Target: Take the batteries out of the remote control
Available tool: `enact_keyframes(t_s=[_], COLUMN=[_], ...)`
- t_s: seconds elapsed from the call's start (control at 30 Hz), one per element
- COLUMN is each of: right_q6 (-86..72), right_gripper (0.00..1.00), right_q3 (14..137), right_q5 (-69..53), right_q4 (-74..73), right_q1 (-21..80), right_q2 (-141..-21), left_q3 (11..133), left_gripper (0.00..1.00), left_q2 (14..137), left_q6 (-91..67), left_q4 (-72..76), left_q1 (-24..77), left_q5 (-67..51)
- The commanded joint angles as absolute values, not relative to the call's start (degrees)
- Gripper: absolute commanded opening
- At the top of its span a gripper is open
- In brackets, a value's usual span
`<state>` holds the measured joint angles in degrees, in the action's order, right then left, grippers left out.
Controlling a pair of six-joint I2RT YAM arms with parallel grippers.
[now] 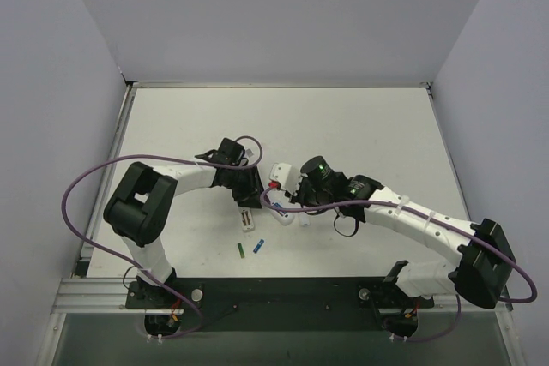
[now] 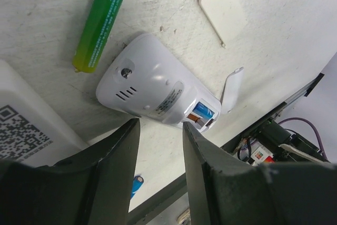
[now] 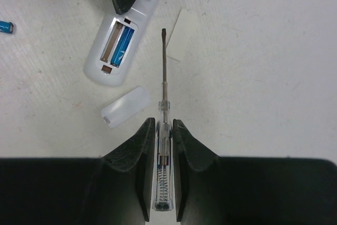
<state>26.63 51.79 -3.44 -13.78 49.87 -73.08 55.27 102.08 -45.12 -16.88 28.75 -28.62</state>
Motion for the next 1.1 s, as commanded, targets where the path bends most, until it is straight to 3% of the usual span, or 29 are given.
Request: enact_keyframes(t_s=[0.0,1.07], right_q6=[33.66,41.48], right_gripper=[0.00,0.00], right_q3=[49.75,52.73], right_q5=[-3.88,17.93], right_q4=[-9.23,-17.31], right_q1=[50.18,64.51], right_q2=[-72.77,-81.38], left_q3=[58.36,57.66], left_gripper=[0.48,0.43], left_q2=[102.92,105.03], left_q6=[-43.59,-43.77], left_q4=[-16.61,-9.76], left_q1=[28.48,28.30], left_q5=[-27.60,-33.48])
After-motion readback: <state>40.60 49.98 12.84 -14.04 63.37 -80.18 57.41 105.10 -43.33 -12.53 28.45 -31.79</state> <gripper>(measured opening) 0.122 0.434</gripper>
